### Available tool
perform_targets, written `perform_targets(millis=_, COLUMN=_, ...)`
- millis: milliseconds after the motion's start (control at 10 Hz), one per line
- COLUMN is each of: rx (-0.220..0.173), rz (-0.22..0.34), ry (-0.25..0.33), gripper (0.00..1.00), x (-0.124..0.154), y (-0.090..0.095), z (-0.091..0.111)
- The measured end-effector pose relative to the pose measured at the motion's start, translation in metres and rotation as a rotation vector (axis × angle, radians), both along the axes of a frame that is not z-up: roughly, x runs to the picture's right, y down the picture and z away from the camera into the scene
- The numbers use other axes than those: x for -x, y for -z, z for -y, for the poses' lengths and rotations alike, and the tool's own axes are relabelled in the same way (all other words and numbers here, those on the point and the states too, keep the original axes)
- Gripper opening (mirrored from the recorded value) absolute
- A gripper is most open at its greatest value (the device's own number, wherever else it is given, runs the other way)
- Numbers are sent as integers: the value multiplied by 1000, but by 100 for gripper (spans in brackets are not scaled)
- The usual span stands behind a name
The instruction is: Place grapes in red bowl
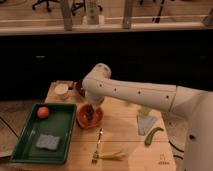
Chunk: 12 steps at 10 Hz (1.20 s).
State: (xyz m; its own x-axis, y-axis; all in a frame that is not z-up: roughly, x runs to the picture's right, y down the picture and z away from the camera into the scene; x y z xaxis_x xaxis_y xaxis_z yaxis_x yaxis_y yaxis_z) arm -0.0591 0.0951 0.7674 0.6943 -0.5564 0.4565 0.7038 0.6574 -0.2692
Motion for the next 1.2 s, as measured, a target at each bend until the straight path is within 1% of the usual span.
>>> perform_targets(millis=1200, rx=26, rz=63, ry=56, gripper=0, x=-7, y=-18, z=-1)
